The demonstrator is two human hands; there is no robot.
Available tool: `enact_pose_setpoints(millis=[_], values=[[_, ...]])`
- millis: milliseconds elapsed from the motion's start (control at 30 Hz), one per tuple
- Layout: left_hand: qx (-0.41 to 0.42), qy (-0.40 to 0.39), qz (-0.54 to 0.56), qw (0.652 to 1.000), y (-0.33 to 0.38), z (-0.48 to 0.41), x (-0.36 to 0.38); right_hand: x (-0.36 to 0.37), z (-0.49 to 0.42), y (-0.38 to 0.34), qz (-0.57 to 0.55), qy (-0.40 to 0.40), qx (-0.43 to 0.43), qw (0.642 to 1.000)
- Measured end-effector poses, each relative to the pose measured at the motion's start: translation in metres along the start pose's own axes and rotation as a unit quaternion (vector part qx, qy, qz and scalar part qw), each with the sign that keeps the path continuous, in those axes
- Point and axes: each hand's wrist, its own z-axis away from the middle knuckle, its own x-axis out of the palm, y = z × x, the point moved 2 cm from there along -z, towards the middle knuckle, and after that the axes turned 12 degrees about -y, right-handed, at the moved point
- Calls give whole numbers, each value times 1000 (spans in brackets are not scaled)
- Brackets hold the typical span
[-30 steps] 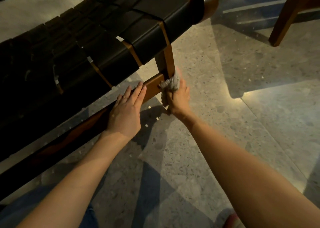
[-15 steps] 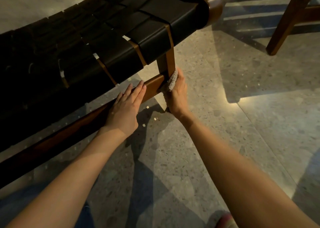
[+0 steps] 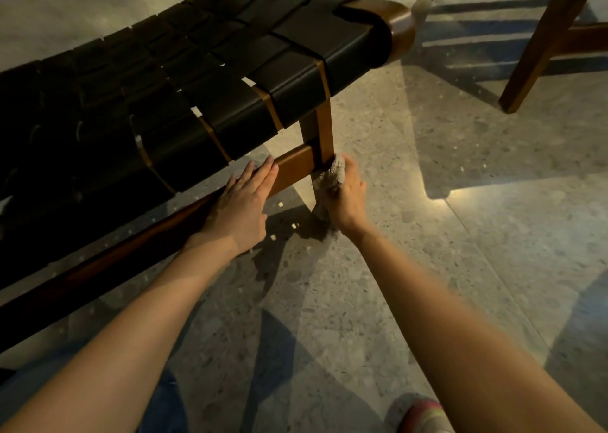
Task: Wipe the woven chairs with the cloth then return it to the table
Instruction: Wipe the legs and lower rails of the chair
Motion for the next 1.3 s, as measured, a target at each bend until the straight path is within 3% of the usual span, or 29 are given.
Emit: enact_pose_setpoints(millis=[133, 300, 367, 433, 533, 667, 767, 900, 1000, 1100, 1200, 1300], values=[[-24, -6, 116, 993, 9, -9, -5, -21, 25, -21, -144, 41, -14, 989], [-13, -10, 358, 934, 38, -14, -3, -40, 38, -51, -122, 25, -52, 991], [-16, -20, 419, 907, 44, -16, -6, -44, 44, -63, -117, -15, -72, 990], [-18, 8, 440, 898, 44, -15, -13, -48, 48, -71, -129, -86, -72, 985], [-5, 51, 414, 909, 41, -10, -25, -58, 49, -75, -175, -174, 1, 969], [-4, 27, 411, 911, 39, 2, -24, -63, 45, -76, -117, -271, 89, 951], [14, 3, 432, 902, 38, 9, -16, -56, 38, -81, -86, -289, 138, 943], [-33, 47, 477, 877, 20, 14, -6, -50, 25, -87, -37, -293, 123, 948], [-71, 125, 473, 869, 0, 24, 0, -45, 16, -85, 122, -223, 60, 965], [-113, 238, 417, 870, -13, 41, 1, -42, 17, -81, 344, -80, -35, 935], [-166, 326, 328, 871, -29, 58, 2, -35, 20, -79, 288, 13, -124, 949], [-215, 280, 350, 868, -56, 60, 7, -28, 13, -79, 105, 45, -98, 989]])
